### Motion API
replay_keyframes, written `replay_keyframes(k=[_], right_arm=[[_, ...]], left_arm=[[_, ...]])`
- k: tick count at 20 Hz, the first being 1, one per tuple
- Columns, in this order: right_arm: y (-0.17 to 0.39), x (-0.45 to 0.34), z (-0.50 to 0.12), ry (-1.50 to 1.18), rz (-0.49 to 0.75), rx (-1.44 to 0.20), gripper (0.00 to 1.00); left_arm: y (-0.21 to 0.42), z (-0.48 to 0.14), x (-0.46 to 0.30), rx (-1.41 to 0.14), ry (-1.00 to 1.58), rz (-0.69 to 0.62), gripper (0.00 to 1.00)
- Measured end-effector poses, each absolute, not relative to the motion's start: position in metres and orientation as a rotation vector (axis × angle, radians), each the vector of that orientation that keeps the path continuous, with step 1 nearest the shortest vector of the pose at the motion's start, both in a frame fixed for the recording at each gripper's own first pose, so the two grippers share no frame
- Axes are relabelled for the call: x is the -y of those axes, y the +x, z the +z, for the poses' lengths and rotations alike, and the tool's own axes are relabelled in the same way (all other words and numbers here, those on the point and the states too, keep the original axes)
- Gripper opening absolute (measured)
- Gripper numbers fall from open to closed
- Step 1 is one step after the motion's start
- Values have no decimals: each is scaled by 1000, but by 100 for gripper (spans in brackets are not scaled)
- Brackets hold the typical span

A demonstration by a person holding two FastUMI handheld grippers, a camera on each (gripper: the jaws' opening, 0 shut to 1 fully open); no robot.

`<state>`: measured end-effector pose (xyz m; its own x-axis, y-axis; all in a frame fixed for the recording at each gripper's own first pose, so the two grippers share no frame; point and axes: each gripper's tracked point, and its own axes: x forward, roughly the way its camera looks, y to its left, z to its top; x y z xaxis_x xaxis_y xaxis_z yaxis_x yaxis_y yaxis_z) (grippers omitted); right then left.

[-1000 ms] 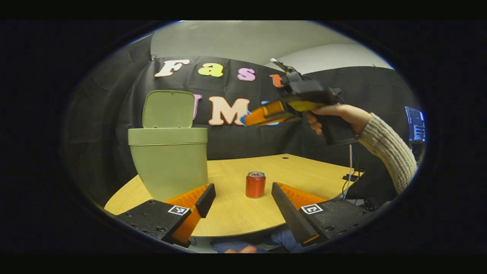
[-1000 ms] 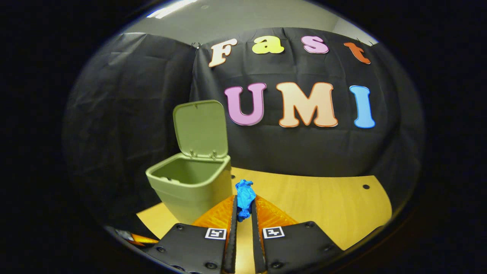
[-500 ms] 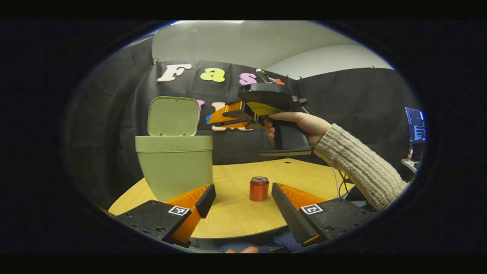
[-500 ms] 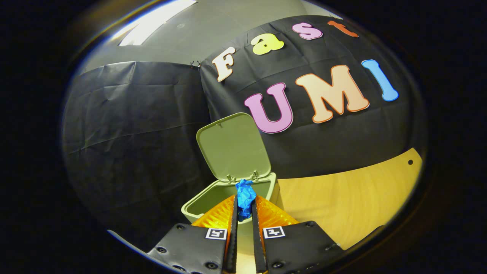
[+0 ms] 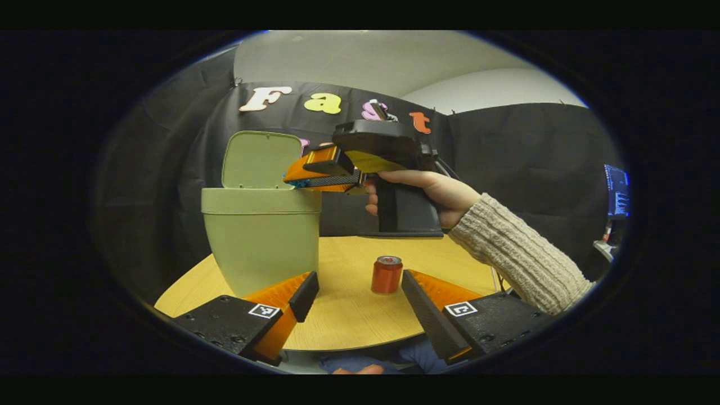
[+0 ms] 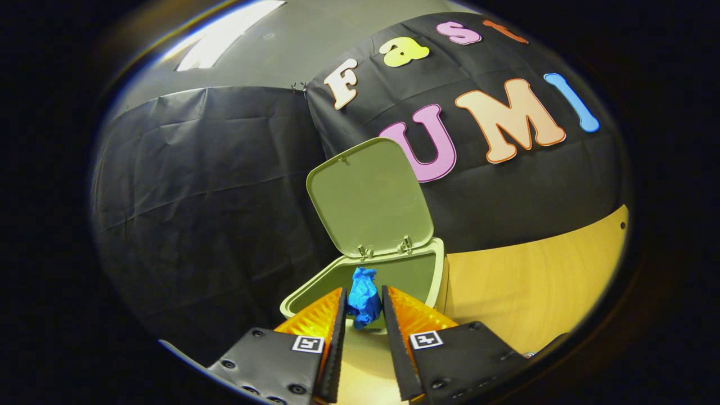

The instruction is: Press the lid of the desktop garbage bin to open it, pick up the crumpled paper on the desktop and throw it into the bin, then pick up the pop can on the desktop and drop it into the bin, and finally close the garbage bin lid.

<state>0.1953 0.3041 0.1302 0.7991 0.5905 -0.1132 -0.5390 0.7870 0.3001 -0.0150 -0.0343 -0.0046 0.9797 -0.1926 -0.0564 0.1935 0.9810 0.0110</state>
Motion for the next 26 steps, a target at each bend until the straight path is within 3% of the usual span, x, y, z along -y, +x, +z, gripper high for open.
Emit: replay_keyframes(k=[2, 4, 5, 6, 7, 9, 10, 12, 13, 14, 26], right_arm=[[194, -302, 131, 259, 606, -207, 39], [193, -294, 137, 255, 594, -190, 63], [194, -295, 135, 251, 591, -184, 65], [193, -293, 135, 250, 588, -179, 74], [192, -289, 137, 251, 581, -171, 71], [189, -281, 141, 258, 575, -151, 86], [186, -274, 145, 262, 570, -138, 88], [176, -259, 150, 264, 561, -108, 89], [169, -248, 152, 266, 554, -91, 82], [161, -235, 153, 269, 545, -76, 90], [70, 8, 94, 125, 228, -2, 90]], left_arm=[[-15, -4, 36, -58, 14, -197, 90], [-15, -5, 36, -60, 13, -203, 89], [-14, -5, 37, -60, 13, -207, 89], [-15, -6, 36, -61, 14, -208, 90], [-14, -6, 36, -61, 14, -209, 90], [-15, -8, 37, -64, 14, -210, 90], [-15, -8, 38, -65, 13, -213, 90], [-15, -9, 39, -65, 13, -219, 90], [-15, -11, 39, -64, 14, -220, 90], [-13, -12, 39, -67, 15, -216, 90], [18, -52, 57, -153, 62, -235, 92]])
